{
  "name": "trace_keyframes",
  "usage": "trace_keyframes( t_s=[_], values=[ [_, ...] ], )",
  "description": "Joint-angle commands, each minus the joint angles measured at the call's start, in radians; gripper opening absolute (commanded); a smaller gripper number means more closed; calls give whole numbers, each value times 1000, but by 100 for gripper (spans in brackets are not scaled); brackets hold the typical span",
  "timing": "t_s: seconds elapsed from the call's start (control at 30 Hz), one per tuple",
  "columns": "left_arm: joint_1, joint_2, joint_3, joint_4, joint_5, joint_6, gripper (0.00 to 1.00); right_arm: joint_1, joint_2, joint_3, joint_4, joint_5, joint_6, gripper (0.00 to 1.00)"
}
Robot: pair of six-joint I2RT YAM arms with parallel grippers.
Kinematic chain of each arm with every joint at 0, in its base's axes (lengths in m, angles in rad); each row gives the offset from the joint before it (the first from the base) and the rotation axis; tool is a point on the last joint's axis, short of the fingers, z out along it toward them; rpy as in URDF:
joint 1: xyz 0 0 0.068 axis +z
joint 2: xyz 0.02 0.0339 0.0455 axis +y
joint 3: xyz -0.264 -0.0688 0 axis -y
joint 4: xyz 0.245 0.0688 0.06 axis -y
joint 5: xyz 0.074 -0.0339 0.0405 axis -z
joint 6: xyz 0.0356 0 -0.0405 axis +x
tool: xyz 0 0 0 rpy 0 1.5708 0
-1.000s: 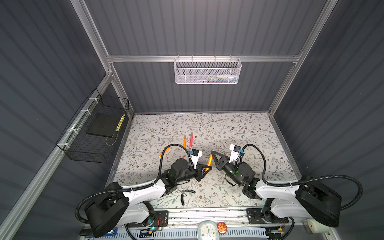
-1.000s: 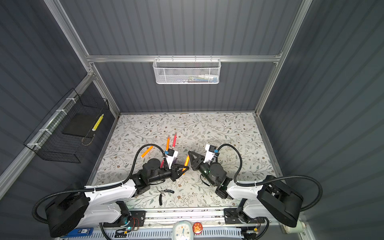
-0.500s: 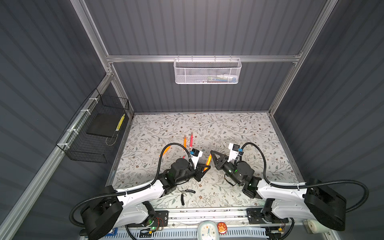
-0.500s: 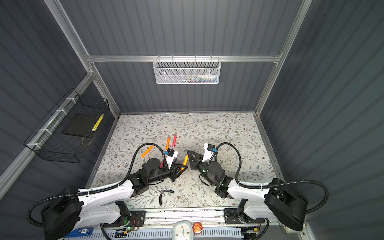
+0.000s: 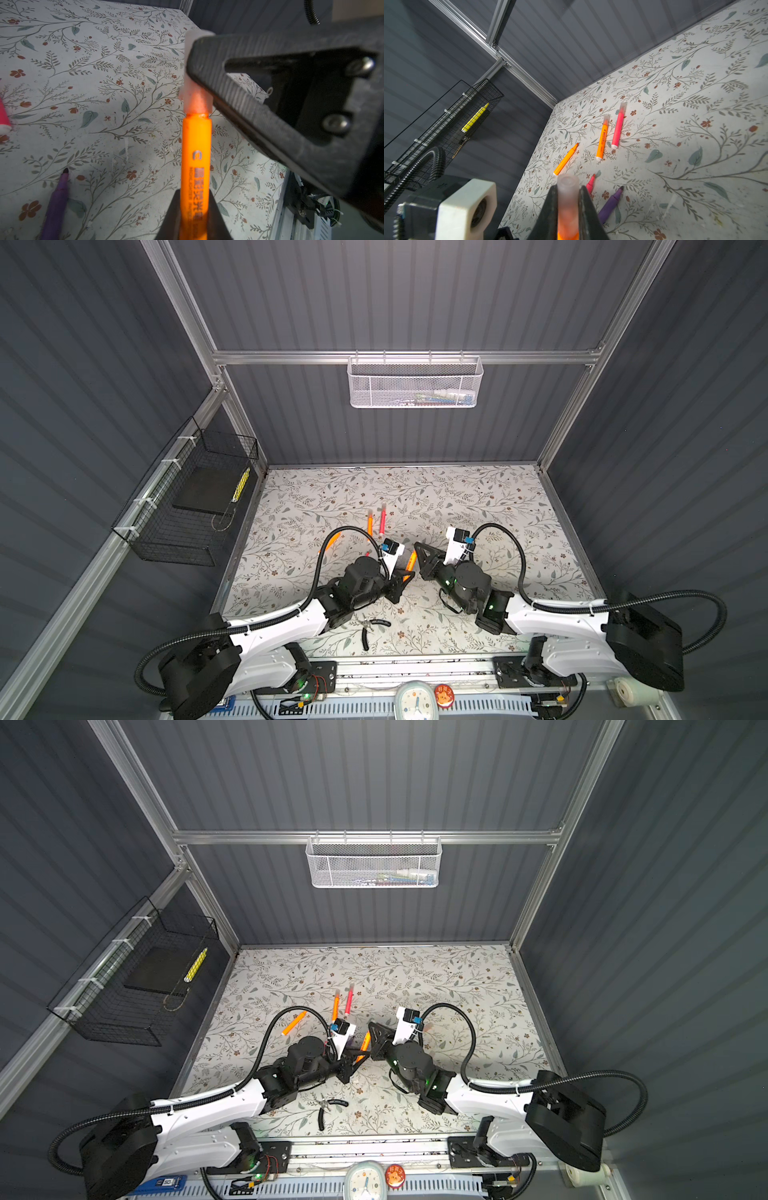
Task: Insert the pens into the pen caps
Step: 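Lower the pink cap onto the orange marker tip with the right gripper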
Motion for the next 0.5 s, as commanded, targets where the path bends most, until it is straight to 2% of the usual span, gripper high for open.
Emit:
trace_keyframes(
  t_s=[0.0, 0.23, 0.33, 0.47],
  values=[
    [14, -14, 63, 121, -58, 6, 0, 56, -3, -3, -86, -101, -23, 16],
    [15, -25, -3, 154, -83, 9, 0, 53, -188, -45, -201, 0, -53, 47],
    [14, -11, -28, 179, -68, 21, 0, 49, -285, -58, -281, 38, -56, 54],
    [14, 6, -69, 251, -6, 50, 0, 37, -363, -27, -379, 42, -95, 59]
  ],
)
